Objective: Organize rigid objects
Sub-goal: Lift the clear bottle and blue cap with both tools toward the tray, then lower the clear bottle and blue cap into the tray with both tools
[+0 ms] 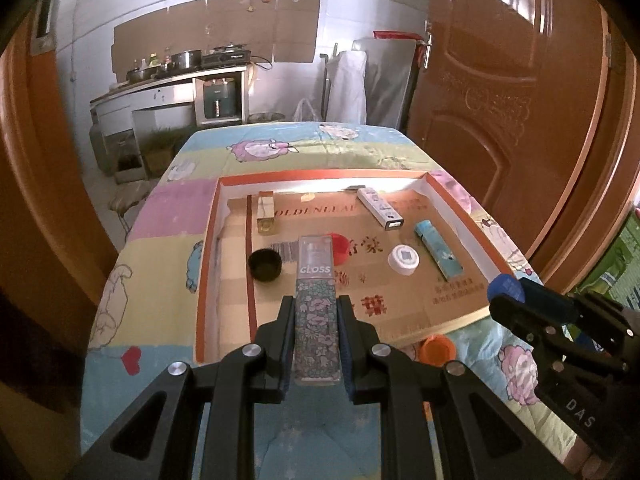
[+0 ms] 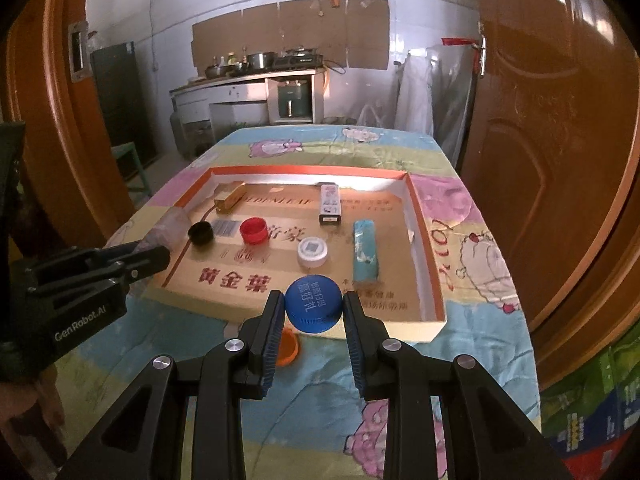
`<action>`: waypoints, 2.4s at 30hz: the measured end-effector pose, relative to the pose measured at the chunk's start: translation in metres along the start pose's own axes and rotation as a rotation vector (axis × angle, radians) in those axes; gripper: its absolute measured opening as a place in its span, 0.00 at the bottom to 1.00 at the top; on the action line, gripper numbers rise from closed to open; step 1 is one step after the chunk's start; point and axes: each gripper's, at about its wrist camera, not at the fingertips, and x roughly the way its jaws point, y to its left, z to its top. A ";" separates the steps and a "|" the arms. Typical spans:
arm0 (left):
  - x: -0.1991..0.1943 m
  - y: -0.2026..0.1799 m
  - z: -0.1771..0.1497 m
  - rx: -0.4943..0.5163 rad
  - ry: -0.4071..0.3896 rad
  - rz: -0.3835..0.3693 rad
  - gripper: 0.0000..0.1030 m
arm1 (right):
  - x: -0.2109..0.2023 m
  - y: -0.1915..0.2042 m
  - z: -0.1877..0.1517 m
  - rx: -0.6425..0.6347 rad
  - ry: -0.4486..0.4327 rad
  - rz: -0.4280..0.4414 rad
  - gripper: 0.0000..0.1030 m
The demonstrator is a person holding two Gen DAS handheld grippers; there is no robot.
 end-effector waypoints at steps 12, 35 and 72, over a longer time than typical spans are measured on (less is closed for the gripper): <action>0.021 -0.006 0.028 0.023 0.020 0.010 0.20 | 0.021 -0.023 0.027 0.045 0.035 0.028 0.30; 0.105 0.006 0.081 -0.047 0.205 -0.024 0.20 | 0.089 -0.067 0.107 0.054 0.139 0.027 0.30; 0.163 0.002 0.096 -0.001 0.267 0.050 0.20 | 0.179 -0.083 0.120 0.093 0.282 0.020 0.30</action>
